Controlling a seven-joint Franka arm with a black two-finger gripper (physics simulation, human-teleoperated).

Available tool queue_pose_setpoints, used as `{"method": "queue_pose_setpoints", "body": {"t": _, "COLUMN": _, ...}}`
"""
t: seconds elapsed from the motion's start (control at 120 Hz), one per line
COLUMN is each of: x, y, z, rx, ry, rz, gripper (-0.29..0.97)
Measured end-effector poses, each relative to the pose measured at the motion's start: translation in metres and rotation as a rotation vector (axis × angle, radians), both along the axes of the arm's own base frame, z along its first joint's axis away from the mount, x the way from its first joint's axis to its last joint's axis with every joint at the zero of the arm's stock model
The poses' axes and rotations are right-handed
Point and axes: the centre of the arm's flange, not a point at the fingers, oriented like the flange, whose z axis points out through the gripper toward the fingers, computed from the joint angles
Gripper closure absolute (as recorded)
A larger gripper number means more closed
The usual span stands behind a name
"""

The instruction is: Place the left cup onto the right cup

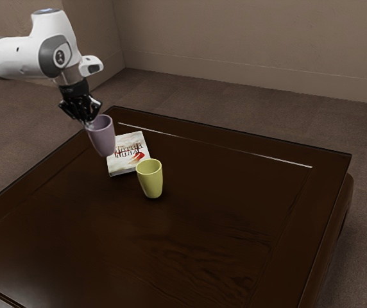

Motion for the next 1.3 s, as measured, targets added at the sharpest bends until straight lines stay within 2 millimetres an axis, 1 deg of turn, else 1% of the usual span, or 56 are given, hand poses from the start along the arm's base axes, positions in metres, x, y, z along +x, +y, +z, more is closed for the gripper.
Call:
{"method": "queue_pose_setpoints", "body": {"t": 0.183, "x": 0.007, "y": -0.046, "z": 0.002, "rx": 0.008, "ry": 0.017, "rz": -0.081, "gripper": 0.78}}
{"method": "queue_pose_setpoints", "body": {"t": 0.317, "x": 0.007, "y": -0.081, "z": 0.006, "rx": 0.009, "ry": 0.033, "rz": -0.143, "gripper": 0.79}}
{"method": "queue_pose_setpoints", "body": {"t": 0.4, "x": 0.005, "y": -0.100, "z": 0.003, "rx": 0.008, "ry": 0.053, "rz": -0.178, "gripper": 0.79}}
{"method": "queue_pose_setpoints", "body": {"t": 0.442, "x": 0.004, "y": -0.106, "z": -0.001, "rx": 0.006, "ry": 0.067, "rz": -0.190, "gripper": 0.79}}
{"method": "queue_pose_setpoints", "body": {"t": 0.508, "x": 0.003, "y": -0.111, "z": -0.006, "rx": 0.005, "ry": 0.083, "rz": -0.202, "gripper": 0.79}}
{"method": "queue_pose_setpoints", "body": {"t": 0.567, "x": 0.006, "y": -0.111, "z": -0.010, "rx": 0.008, "ry": 0.092, "rz": -0.207, "gripper": 0.79}}
{"method": "queue_pose_setpoints", "body": {"t": 0.692, "x": 0.026, "y": -0.115, "z": -0.007, "rx": 0.019, "ry": 0.086, "rz": -0.222, "gripper": 0.79}}
{"method": "queue_pose_setpoints", "body": {"t": 0.775, "x": 0.039, "y": -0.118, "z": -0.017, "rx": 0.023, "ry": 0.099, "rz": -0.232, "gripper": 0.79}}
{"method": "queue_pose_setpoints", "body": {"t": 0.842, "x": 0.046, "y": -0.116, "z": -0.027, "rx": 0.022, "ry": 0.112, "rz": -0.233, "gripper": 0.79}}
{"method": "queue_pose_setpoints", "body": {"t": 0.9, "x": 0.052, "y": -0.114, "z": -0.029, "rx": 0.022, "ry": 0.112, "rz": -0.233, "gripper": 0.79}}
{"method": "queue_pose_setpoints", "body": {"t": 1.167, "x": 0.069, "y": -0.118, "z": -0.031, "rx": 0.019, "ry": 0.115, "rz": -0.258, "gripper": 0.79}}
{"method": "queue_pose_setpoints", "body": {"t": 1.3, "x": 0.074, "y": -0.118, "z": -0.038, "rx": 0.011, "ry": 0.127, "rz": -0.264, "gripper": 0.79}}
